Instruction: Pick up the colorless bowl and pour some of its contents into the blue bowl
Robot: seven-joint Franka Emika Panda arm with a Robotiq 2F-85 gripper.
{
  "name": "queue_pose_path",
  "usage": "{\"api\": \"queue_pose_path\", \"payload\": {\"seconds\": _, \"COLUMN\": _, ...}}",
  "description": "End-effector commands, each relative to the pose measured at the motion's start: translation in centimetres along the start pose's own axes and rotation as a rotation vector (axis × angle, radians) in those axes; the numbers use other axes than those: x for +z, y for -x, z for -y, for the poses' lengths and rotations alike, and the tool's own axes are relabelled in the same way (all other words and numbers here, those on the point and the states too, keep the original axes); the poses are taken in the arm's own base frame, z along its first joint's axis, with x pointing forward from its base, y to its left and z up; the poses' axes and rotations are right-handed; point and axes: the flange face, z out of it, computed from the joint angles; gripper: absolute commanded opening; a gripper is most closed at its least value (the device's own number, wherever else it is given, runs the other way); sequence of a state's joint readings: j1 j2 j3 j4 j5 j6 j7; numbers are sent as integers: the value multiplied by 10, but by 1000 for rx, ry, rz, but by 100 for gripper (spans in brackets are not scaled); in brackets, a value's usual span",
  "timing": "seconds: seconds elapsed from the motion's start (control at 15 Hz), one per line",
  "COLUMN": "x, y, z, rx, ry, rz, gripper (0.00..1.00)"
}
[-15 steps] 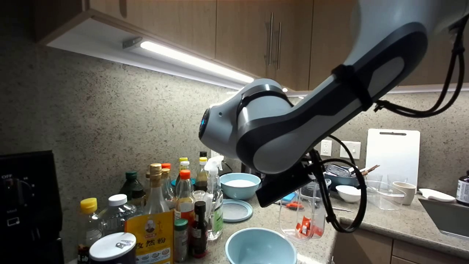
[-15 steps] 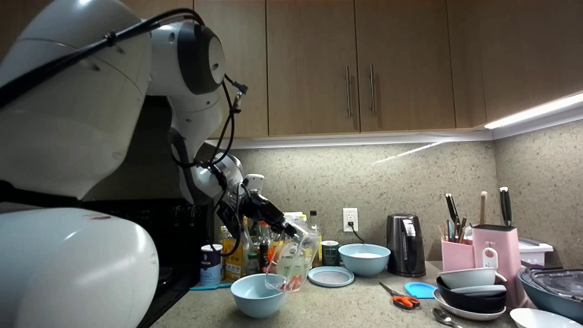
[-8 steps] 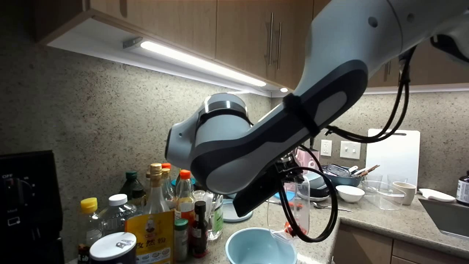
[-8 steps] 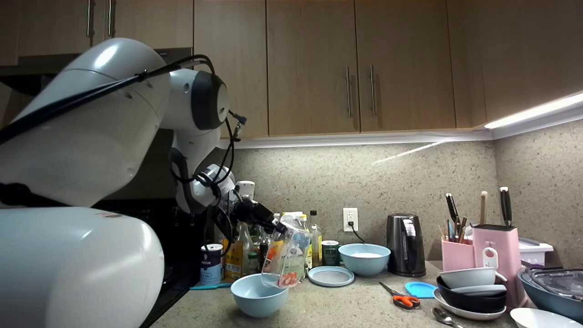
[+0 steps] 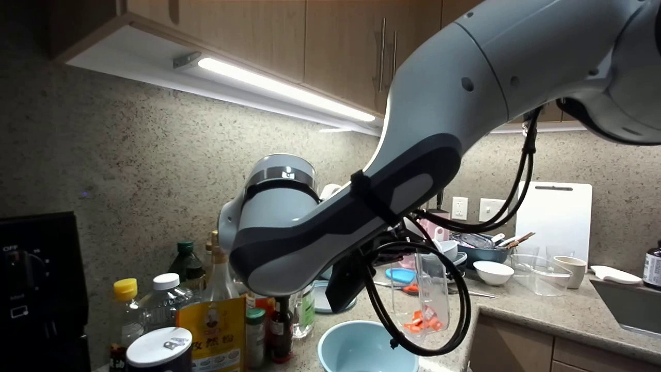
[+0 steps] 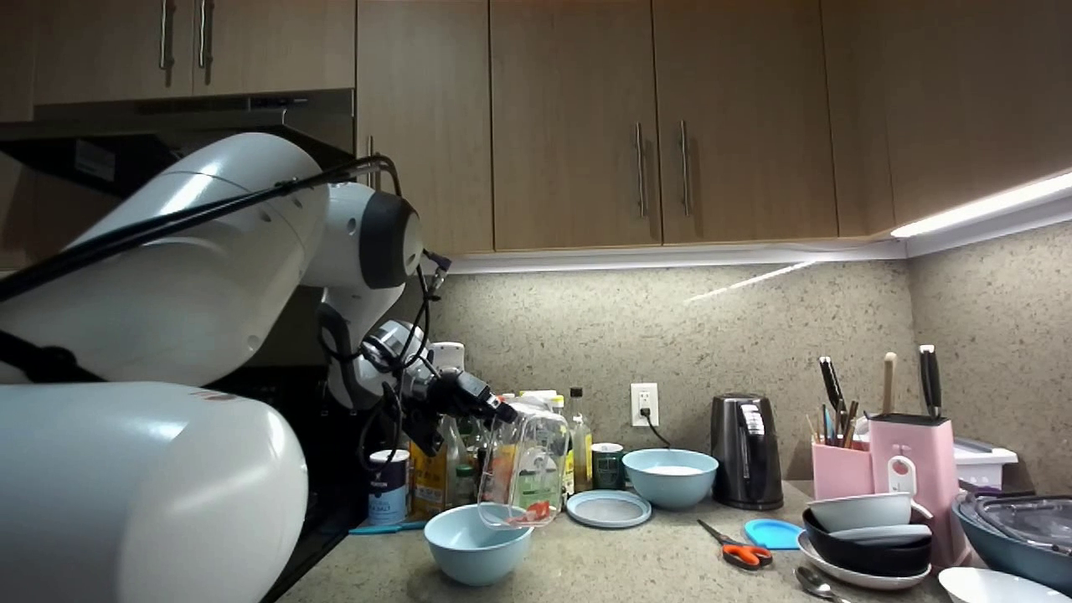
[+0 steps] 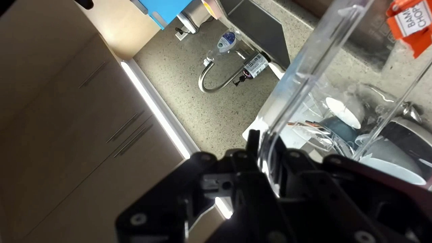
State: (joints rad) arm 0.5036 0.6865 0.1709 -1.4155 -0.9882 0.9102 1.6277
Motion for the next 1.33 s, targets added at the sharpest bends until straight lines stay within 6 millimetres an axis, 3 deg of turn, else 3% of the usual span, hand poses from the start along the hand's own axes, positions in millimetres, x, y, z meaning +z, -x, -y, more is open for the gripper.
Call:
{"api": "queue_pose_path", "payload": {"seconds": 0.0, "x": -1, "y": -1, "z": 0, "rx": 1, "ry": 1, "rz": 1, "gripper": 2}}
{"api": "queue_pose_path", "payload": {"seconds": 0.67, "x": -28, "y": -4, "z": 15, "rx": 2, "ry": 62, "rz": -67, "gripper": 2}}
{"api": "queue_pose_path", "payload": {"seconds": 1.27, "x": -43, "y": 5, "z": 28, "rx": 56, "ry": 173, "rz": 2, "gripper": 2}}
